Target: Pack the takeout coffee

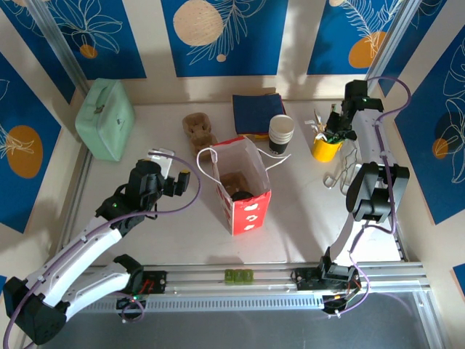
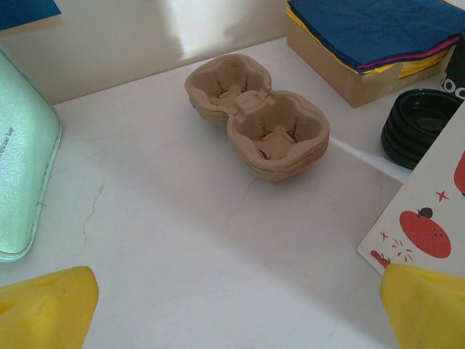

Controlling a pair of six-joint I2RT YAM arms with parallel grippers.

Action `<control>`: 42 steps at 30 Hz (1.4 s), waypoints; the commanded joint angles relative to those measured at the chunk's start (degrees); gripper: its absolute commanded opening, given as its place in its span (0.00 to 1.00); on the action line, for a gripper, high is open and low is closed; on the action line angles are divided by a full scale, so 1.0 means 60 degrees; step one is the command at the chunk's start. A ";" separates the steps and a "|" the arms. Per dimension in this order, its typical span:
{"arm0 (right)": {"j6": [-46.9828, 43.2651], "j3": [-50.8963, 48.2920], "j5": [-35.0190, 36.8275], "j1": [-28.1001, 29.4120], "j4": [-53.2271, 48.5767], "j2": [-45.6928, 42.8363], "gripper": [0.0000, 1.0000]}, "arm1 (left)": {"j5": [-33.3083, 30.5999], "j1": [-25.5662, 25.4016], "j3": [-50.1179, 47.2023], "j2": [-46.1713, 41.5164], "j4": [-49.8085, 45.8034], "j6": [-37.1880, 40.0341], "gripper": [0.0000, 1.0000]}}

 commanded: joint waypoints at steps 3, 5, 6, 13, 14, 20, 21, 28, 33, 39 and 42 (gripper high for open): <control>-0.0353 0.0709 0.0353 0.0101 -0.0982 -0.0720 0.08 | 0.0114 0.0141 0.0048 0.0047 0.0171 -0.0152 0.99; -0.0391 0.0929 0.0502 0.0101 -0.1327 -0.0851 0.07 | 0.0132 0.0133 0.0059 0.0060 0.0154 -0.0151 0.99; -0.0421 0.1027 0.0562 0.0101 -0.1491 -0.0942 0.07 | 0.0129 0.0137 0.0070 0.0057 0.0154 -0.0147 0.99; -0.0556 0.1677 0.0618 0.0115 -0.2358 -0.1656 0.07 | 0.0157 0.0145 0.0128 0.0124 0.0154 -0.0138 0.99; -0.0561 0.1800 0.0641 0.0143 -0.2453 -0.1748 0.07 | 0.0161 0.0157 0.0143 0.0144 0.0149 -0.0122 0.99; -0.0747 0.2711 0.0752 0.0378 -0.3142 -0.2206 0.07 | 0.0162 0.0152 0.0225 0.0194 0.0118 -0.0092 1.00; -0.0791 0.2900 0.0719 0.0419 -0.3252 -0.2266 0.08 | 0.0145 0.0162 0.0245 0.0198 0.0101 -0.0081 0.99; -0.1019 0.4449 0.0252 0.0990 -0.4074 -0.2464 0.08 | 0.0099 0.0174 0.0356 0.0228 0.0043 -0.0006 0.99; -0.1206 0.6132 -0.0941 0.1782 -0.4912 -0.2141 0.08 | 0.0139 0.0165 0.0393 0.0258 0.0017 -0.0021 0.99; -0.0979 0.7180 -0.1651 0.3141 -0.4966 -0.1965 0.11 | 0.0156 0.0169 0.0437 0.0286 -0.0025 -0.0077 0.99; -0.0621 0.7887 -0.2485 0.3457 -0.5146 -0.1693 0.12 | 0.0160 0.0170 0.0437 0.0276 -0.0048 -0.0079 0.99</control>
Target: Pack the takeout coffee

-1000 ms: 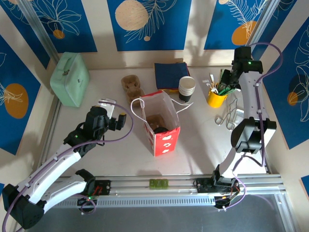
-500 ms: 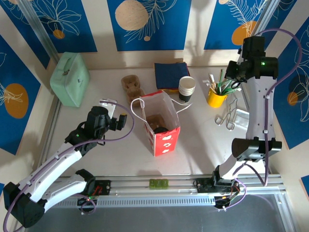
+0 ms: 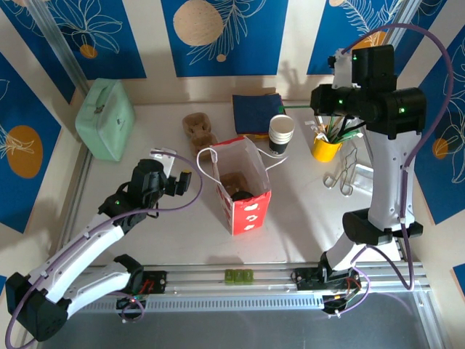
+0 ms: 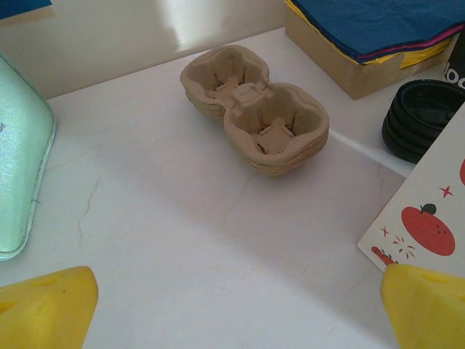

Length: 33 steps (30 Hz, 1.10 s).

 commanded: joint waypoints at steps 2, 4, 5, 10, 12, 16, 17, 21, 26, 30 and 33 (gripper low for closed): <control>0.0608 0.0617 -0.1902 0.0234 -0.0348 0.0277 0.12 | 0.0072 0.0141 0.0371 0.0002 -0.0043 -0.0081 0.99; 0.0832 0.0540 -0.2530 0.0335 -0.0174 0.0226 0.12 | 0.0074 0.0152 0.0408 0.0029 -0.0080 -0.0068 1.00; 0.0920 0.0492 -0.2629 0.0393 -0.0121 0.0186 0.12 | 0.0080 0.0156 0.0415 0.0029 -0.0089 -0.0081 0.99; 0.1017 0.0381 -0.2727 0.0742 -0.0232 0.0064 0.12 | 0.0092 0.0153 0.0429 0.0042 -0.0102 -0.0081 0.99; 0.1013 0.0290 -0.2431 0.0956 -0.0396 0.0034 0.12 | 0.0098 0.0157 0.0441 0.0051 -0.0108 -0.0083 1.00; 0.0853 0.0180 -0.1959 0.1454 -0.0782 0.0098 0.12 | 0.0124 0.0163 0.0444 0.0066 -0.0104 -0.0105 0.99; 0.0803 0.0186 -0.1771 0.1629 -0.0902 0.0142 0.11 | 0.0126 0.0153 0.0457 0.0079 -0.0124 -0.0115 0.99; 0.0443 0.0043 -0.1275 0.2028 -0.1170 0.0203 0.11 | 0.0136 0.0152 0.0475 0.0103 -0.0163 -0.0141 0.99; 0.0250 -0.0377 -0.0910 0.2463 -0.1095 0.0135 0.11 | 0.0133 0.0152 0.0475 0.0090 -0.0175 -0.0141 0.99; -0.0122 -0.0739 -0.0527 0.3066 -0.0948 0.0158 0.11 | 0.0163 0.0155 0.0490 0.0114 -0.0157 -0.0143 0.99; -0.0192 -0.0941 -0.0089 0.3287 -0.0856 0.0307 0.11 | 0.0179 0.0153 0.0517 0.0171 -0.0161 -0.0141 0.99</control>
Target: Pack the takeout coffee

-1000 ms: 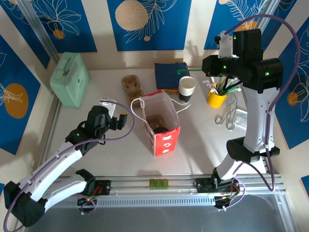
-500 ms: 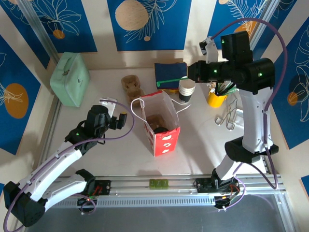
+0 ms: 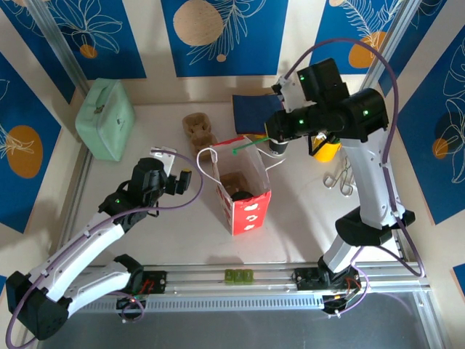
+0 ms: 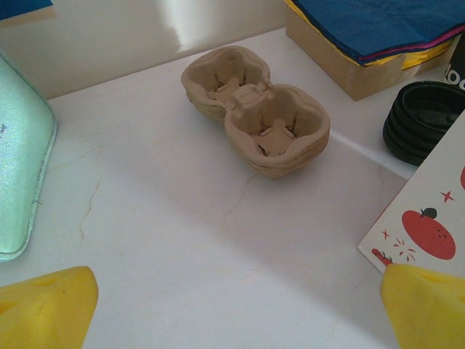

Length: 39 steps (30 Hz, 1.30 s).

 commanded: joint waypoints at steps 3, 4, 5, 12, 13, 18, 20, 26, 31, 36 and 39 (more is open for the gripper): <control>-0.0333 -0.0024 0.0812 0.0414 -0.0059 0.0523 0.11 | 0.0183 0.0133 0.0397 0.0093 -0.0091 -0.0123 0.99; -0.0370 0.0003 0.0911 0.0515 -0.0066 0.0626 0.11 | 0.0186 0.0131 0.0405 0.0106 -0.0092 -0.0123 0.99; -0.0421 0.0051 0.1043 0.0689 -0.0074 0.0801 0.11 | 0.0185 0.0130 0.0419 0.0116 -0.0082 -0.0136 0.99; -0.0445 0.0539 0.1548 0.1506 -0.0156 0.1934 0.11 | 0.0224 0.0138 0.0465 0.0140 -0.0144 -0.0181 0.99; -0.0427 0.0606 0.1570 0.1555 -0.0176 0.2050 0.11 | 0.0214 0.0130 0.0471 0.0136 -0.0163 -0.0176 0.99; -0.0382 0.0880 0.1850 0.1961 -0.0154 0.2724 0.11 | 0.0196 0.0138 0.0449 0.0083 -0.0238 -0.0210 0.99; -0.0426 0.0938 0.1931 0.2113 -0.0168 0.2939 0.11 | 0.0198 0.0131 0.0434 0.0079 -0.0259 -0.0238 0.99; -0.0405 0.1158 0.2314 0.2385 -0.0189 0.3513 0.15 | 0.0251 0.0143 0.0412 0.0052 -0.0262 -0.0324 0.99; -0.0335 0.1727 0.2597 0.2424 -0.0049 0.3759 0.30 | 0.0269 0.0130 0.0448 0.0086 -0.0296 -0.0333 0.99; -0.0355 0.1811 0.3938 0.1888 0.0630 0.3436 0.47 | 0.0260 0.0139 0.0493 0.0091 -0.0325 -0.0306 0.99; -0.0266 0.1737 0.3762 0.1333 0.1290 0.3160 0.51 | 0.0227 0.0143 0.0451 0.0093 -0.0282 -0.0353 0.99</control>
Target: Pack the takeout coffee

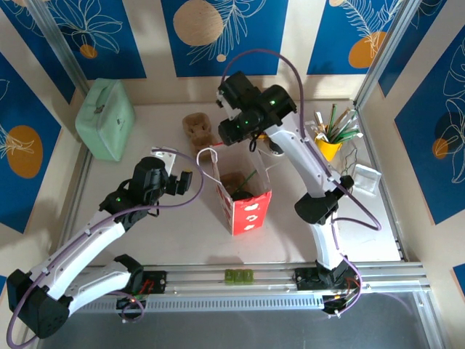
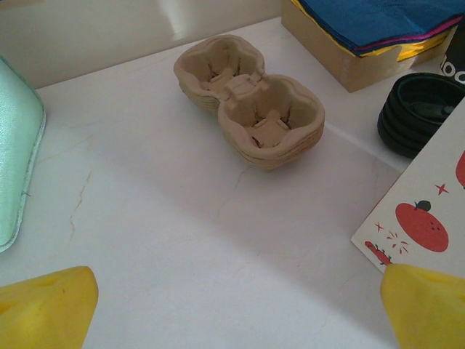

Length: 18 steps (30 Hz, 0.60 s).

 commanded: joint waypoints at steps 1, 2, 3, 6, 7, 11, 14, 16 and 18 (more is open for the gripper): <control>0.0102 0.0196 0.0352 -0.0641 0.0889 -0.0585 0.52 | 0.0067 0.0116 0.0307 -0.0047 -0.0019 -0.0190 0.99; 0.0124 0.0174 0.0358 -0.0828 0.1093 -0.0637 0.53 | 0.0101 0.0116 0.0292 -0.0042 -0.0003 -0.0195 0.99; 0.0132 0.0097 0.0352 -0.1012 0.1355 -0.0671 0.54 | 0.0116 0.0124 0.0278 -0.0046 -0.0005 -0.0218 0.99; 0.0047 -0.0325 0.0242 -0.1579 0.2199 -0.0697 0.54 | 0.0140 0.0123 0.0277 -0.0041 -0.0032 -0.0232 0.99; -0.0005 -0.0441 0.0262 -0.1770 0.2516 -0.0661 0.54 | 0.0153 0.0120 0.0283 -0.0038 -0.0025 -0.0236 0.99; -0.0054 0.0044 0.0247 -0.2434 0.2837 0.0119 0.55 | 0.0215 0.0116 0.0306 -0.0001 -0.0037 -0.0258 0.99; 0.0223 0.0684 0.0122 -0.2846 0.2805 0.0842 0.55 | 0.0222 0.0118 0.0292 0.0047 -0.0051 -0.0300 0.99; 0.0478 0.0691 -0.0011 -0.3060 0.3047 0.1142 0.55 | 0.0242 0.0130 0.0292 0.0107 -0.0047 -0.0341 0.99; 0.0683 0.0606 -0.0161 -0.3185 0.3354 0.1430 0.55 | 0.0259 0.0116 0.0301 0.0191 -0.0043 -0.0350 0.99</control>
